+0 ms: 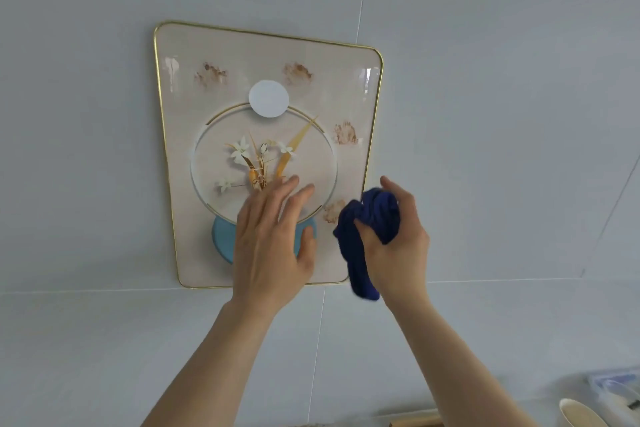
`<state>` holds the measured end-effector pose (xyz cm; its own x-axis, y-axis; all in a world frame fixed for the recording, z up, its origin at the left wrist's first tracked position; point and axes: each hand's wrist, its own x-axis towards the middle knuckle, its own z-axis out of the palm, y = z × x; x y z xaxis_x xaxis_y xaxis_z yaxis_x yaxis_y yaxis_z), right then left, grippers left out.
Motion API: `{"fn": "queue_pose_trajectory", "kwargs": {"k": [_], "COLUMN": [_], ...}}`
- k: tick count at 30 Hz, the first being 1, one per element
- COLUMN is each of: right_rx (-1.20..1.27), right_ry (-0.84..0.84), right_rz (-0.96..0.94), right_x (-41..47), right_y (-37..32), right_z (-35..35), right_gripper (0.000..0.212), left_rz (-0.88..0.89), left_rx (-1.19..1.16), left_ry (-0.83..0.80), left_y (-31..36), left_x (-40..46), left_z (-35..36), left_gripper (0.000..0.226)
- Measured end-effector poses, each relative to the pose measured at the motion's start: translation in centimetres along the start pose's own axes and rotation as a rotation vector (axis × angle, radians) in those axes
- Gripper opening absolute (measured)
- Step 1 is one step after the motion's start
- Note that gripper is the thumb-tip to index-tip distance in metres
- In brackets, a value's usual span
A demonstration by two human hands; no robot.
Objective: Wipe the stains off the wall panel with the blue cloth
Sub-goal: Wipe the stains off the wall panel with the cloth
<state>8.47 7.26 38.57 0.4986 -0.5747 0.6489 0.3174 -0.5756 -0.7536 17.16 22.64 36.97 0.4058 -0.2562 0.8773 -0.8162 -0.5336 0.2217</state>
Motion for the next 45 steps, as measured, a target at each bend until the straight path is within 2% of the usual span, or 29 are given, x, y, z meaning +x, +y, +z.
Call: {"fn": "queue_pose_trajectory", "kwargs": {"k": [5, 8, 11, 16, 20, 26, 30, 37, 41, 45], "right_rx": [-0.233, -0.324, -0.423, -0.457, -0.489, -0.599, -0.68, -0.565, -0.517, -0.573], "right_ry": [0.155, 0.155, 0.093, -0.067, -0.02, -0.006, 0.012, 0.301, 0.303, 0.247], "right_rz": [-0.395, -0.561, -0.645, -0.716, -0.765, -0.846, -0.926, -0.752, -0.739, -0.756], "right_x": [3.2, 3.8, 3.3, 2.0, 1.0, -0.1, 1.3, 6.7, 6.7, 4.0], "right_y": [0.5, 2.2, 4.8, 8.6, 11.3, 13.2, 11.6, 5.2, 4.8, 8.2], "right_z": [2.4, 4.2, 5.5, 5.5, 5.8, 5.4, 4.2, 4.1, 5.0, 4.9], "right_gripper": [0.065, 0.052, 0.041, 0.043, 0.033, 0.059, 0.055, 0.03, 0.029, 0.033], "left_rz": [0.126, 0.173, 0.212, 0.254, 0.264, 0.288, 0.287, 0.272, 0.264, 0.275], "left_rx": [0.219, 0.273, 0.251, 0.217, 0.258, 0.304, 0.312, 0.326, 0.327, 0.318], "left_ry": [0.028, 0.054, 0.097, 0.18, 0.266, 0.327, 0.327, 0.332, 0.335, 0.34], "left_y": [-1.6, -3.1, -4.4, -5.6, -6.1, -6.5, -6.6, -6.4, -6.4, -6.6], "left_x": [3.3, 4.3, 4.4, 4.6, 4.7, 4.6, 4.5, 4.5, 4.4, 4.5], "left_z": [2.3, 3.7, 4.9, 6.5, 7.6, 8.6, 8.5, 8.5, 8.6, 8.8], "left_gripper": [0.063, 0.058, 0.056, 0.057, 0.057, 0.058, 0.058, 0.057, 0.057, 0.058]}}
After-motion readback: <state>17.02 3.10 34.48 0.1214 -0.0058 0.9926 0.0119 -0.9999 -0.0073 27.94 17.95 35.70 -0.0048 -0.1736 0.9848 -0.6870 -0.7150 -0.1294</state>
